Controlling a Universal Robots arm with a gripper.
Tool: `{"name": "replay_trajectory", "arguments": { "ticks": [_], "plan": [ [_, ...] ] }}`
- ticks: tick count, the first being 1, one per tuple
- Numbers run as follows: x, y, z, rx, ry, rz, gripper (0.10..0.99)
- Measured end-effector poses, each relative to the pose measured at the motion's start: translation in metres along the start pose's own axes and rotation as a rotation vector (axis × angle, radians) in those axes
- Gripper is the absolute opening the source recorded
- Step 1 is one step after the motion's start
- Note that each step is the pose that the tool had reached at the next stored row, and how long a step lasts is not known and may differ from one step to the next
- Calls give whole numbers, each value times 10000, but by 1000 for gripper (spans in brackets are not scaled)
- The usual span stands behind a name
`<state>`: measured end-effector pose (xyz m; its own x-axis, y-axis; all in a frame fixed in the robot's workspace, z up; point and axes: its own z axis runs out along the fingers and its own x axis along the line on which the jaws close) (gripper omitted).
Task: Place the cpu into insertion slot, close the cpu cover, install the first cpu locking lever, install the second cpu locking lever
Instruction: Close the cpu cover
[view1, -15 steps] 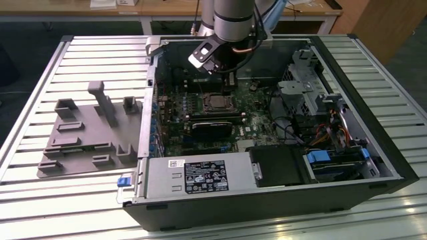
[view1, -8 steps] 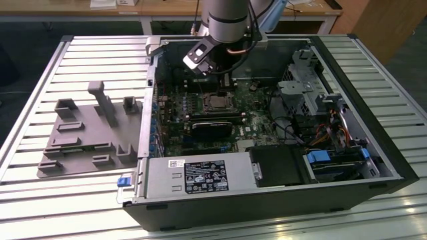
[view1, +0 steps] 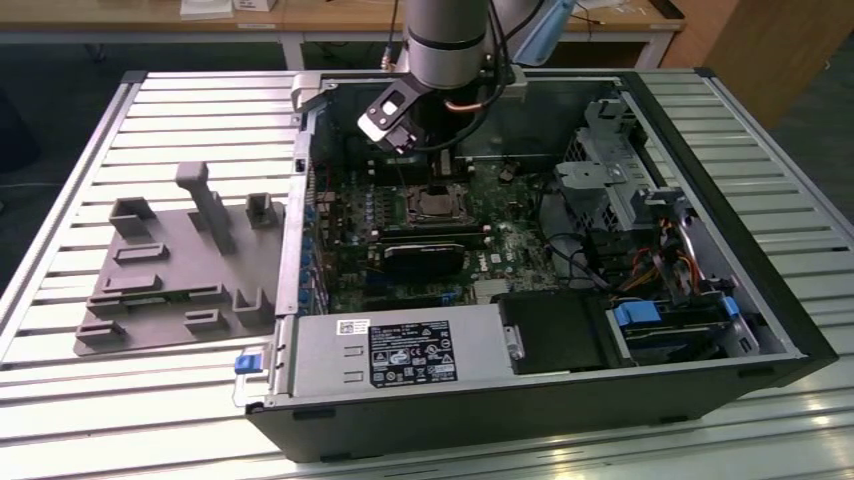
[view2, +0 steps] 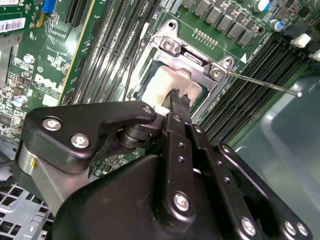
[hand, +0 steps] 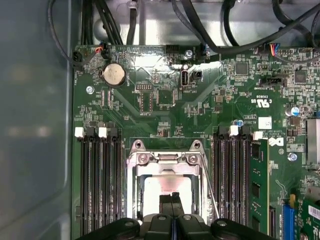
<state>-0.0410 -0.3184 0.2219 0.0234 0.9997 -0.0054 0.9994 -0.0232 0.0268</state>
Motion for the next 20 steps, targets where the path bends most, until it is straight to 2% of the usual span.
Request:
{"name": "replay_trajectory", "arguments": {
  "ticks": [7,12,20],
  "plan": [
    [0,-1,0,0,0,-39,102],
    [0,-1,0,-1,8,-326,102],
    [0,-1,0,-8,40,-1549,102]
  ]
}}
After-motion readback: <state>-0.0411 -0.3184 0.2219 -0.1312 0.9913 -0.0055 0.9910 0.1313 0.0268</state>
